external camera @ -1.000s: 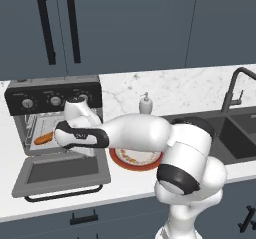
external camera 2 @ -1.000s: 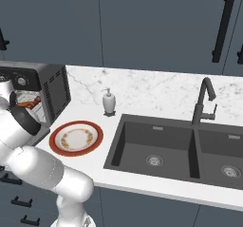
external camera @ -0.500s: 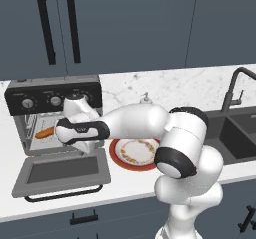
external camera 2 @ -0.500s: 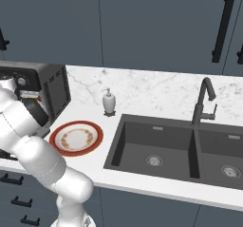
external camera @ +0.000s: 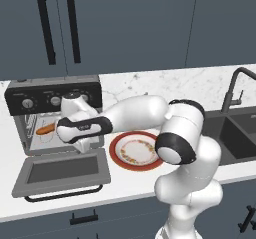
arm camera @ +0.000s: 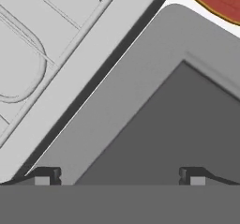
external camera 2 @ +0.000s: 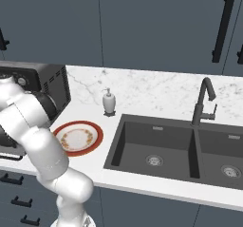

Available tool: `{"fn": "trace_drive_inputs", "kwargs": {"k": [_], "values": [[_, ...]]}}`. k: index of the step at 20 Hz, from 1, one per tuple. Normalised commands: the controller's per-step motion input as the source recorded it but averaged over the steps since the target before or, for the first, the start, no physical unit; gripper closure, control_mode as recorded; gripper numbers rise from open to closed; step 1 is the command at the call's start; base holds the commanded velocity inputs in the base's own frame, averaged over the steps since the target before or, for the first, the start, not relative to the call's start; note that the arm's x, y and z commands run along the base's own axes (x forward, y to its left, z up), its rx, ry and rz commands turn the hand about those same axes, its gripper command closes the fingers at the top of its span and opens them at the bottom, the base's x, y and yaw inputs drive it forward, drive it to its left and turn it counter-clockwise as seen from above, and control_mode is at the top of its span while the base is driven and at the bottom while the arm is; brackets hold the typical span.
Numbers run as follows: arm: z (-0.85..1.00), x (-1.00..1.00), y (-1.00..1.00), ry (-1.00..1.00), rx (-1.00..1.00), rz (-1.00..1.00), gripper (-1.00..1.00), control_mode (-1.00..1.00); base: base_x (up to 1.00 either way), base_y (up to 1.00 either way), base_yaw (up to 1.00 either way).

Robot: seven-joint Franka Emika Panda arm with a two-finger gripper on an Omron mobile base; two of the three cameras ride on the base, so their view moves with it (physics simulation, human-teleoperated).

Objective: Pick up the kebab skewer and baguette bread, and place them inside the toaster oven. Close the toaster oven door and start by setting the timer.

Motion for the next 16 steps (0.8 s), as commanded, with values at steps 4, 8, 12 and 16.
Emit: {"fn": "trace_drive_inputs", "kwargs": {"k": [4, 8, 12, 16], "values": [[-0.01, -0.06, 0.0, 0.0, 0.0, -0.13, -1.0, -1.0, 0.0, 0.0, 0.0], [0.04, -0.77, 0.0, 0.0, 0.0, -0.02, -1.0, -1.0, 0.0, 0.0, 0.0], [0.23, -0.98, 0.0, 0.0, 0.0, 0.0, -1.0, -1.0, 0.0, 0.0, 0.0], [0.31, -1.0, 0.0, 0.0, 0.0, 0.01, -1.0, -1.0, 0.0, 0.0, 0.0]]}}
